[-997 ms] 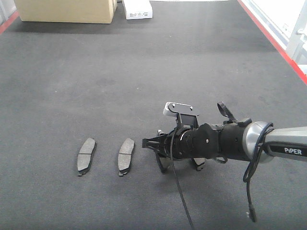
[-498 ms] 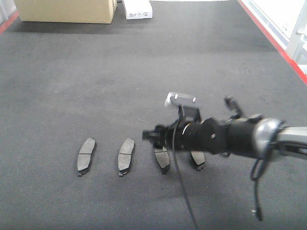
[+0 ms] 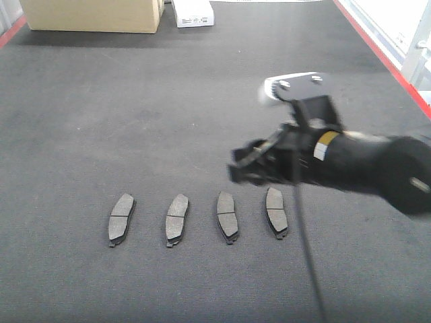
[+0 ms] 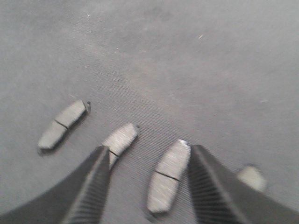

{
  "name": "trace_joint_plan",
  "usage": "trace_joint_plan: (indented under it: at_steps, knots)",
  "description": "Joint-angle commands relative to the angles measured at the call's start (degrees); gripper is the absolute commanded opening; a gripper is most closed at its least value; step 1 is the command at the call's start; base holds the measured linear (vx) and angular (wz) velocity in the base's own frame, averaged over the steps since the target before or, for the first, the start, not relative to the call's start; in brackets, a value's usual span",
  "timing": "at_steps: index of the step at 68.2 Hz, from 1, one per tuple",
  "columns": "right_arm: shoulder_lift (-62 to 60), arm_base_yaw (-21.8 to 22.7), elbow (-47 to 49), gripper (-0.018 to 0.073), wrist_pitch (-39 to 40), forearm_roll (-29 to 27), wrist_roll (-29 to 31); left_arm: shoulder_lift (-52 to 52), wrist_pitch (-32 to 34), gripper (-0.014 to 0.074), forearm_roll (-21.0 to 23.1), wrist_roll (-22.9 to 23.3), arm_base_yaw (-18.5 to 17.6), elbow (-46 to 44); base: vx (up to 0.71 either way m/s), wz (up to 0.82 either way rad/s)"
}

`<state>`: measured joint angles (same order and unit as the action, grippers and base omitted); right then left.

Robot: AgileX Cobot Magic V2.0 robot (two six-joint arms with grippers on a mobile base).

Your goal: Move and align brake pads A on conveyor

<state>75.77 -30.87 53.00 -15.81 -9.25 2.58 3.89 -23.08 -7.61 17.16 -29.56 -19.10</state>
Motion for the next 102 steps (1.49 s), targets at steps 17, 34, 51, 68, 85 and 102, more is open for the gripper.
trace_joint_plan:
  at_steps: [17, 34, 51, 68, 85, 102]
  knots:
    - [-23.3, 0.1, -15.5, -0.0013, 2.9, 11.7, 0.7, 0.6, 3.9, -0.0006, -0.1, 0.3, -0.2, -1.3, 0.00, 0.00]
    - [-41.2, 0.1, -24.8, -0.0006, 2.3, 12.2, 0.5, 0.6, 3.9, -0.0006, -0.1, 0.3, -0.2, -1.3, 0.00, 0.00]
    - [-56.7, 0.1, -29.1, -0.0003, -1.5, 12.2, 0.2, 0.6, 3.9, -0.0006, -0.1, 0.3, -0.2, -1.3, 0.00, 0.00]
    - [-60.3, 0.1, -29.1, -0.0003, -2.1, 12.2, 0.2, 0.6, 3.9, -0.0006, -0.1, 0.3, -0.2, -1.3, 0.00, 0.00]
    - [-60.3, 0.1, -29.1, -0.0003, -2.1, 12.2, 0.2, 0.6, 3.9, -0.0006, -0.1, 0.3, -0.2, -1.3, 0.00, 0.00]
    - [-60.3, 0.1, -29.1, -0.0003, -2.1, 12.2, 0.2, 0.6, 3.9, -0.0006, -0.1, 0.3, -0.2, -1.3, 0.00, 0.00]
